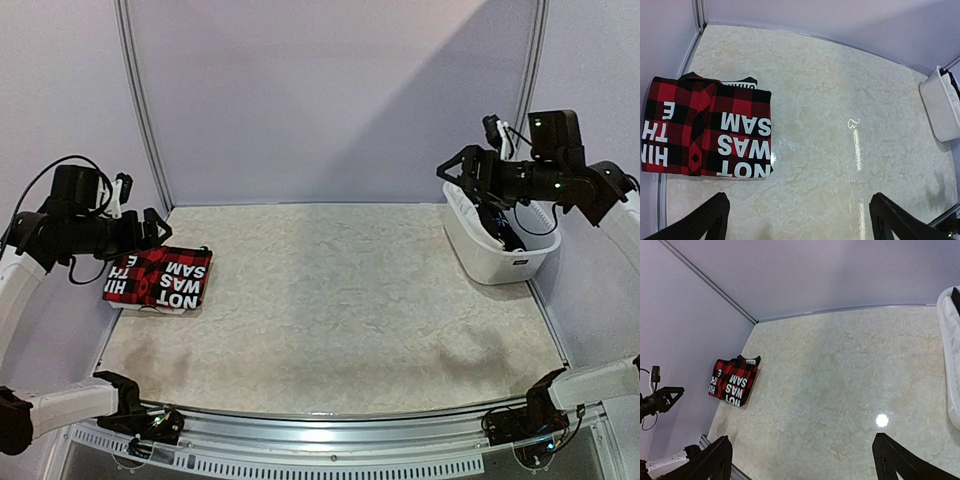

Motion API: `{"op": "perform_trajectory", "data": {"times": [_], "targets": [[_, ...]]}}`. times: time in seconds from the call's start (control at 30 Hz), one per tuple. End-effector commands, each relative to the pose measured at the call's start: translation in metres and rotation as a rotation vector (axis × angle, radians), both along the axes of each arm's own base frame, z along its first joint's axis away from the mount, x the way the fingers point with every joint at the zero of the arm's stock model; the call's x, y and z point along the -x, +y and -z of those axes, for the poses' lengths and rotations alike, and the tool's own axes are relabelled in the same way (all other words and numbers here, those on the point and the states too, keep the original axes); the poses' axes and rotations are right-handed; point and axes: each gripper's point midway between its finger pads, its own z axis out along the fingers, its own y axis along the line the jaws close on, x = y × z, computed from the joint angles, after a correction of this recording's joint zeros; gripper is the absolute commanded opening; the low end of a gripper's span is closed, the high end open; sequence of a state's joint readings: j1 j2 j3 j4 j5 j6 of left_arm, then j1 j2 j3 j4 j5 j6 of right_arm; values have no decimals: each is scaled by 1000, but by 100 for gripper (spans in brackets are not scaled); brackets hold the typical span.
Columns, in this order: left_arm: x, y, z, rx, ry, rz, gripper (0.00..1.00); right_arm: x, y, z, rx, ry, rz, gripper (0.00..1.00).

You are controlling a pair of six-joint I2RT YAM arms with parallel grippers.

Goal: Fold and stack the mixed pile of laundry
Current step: Reset both arms

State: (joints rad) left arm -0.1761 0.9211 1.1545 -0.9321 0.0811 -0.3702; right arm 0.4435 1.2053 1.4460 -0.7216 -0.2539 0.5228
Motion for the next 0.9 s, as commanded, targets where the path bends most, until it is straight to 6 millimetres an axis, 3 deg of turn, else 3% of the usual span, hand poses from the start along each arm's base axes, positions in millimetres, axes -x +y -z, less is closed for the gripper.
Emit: {"op": "perform_trajectory", "data": {"times": [0.0, 0.1, 0.33, 0.87], "targets": [[8, -8, -7, 34, -29, 27, 100, -1, -25, -30, -42, -128, 133, 99], [13, -8, -9, 39, -41, 31, 99, 2, -34, -36, -72, -153, 183, 99], [20, -8, -6, 52, -30, 33, 100, 7, -36, -28, -127, -146, 205, 99], [26, -3, 0, 17, -30, 31, 100, -2, -40, -27, -138, -167, 249, 99]]}}
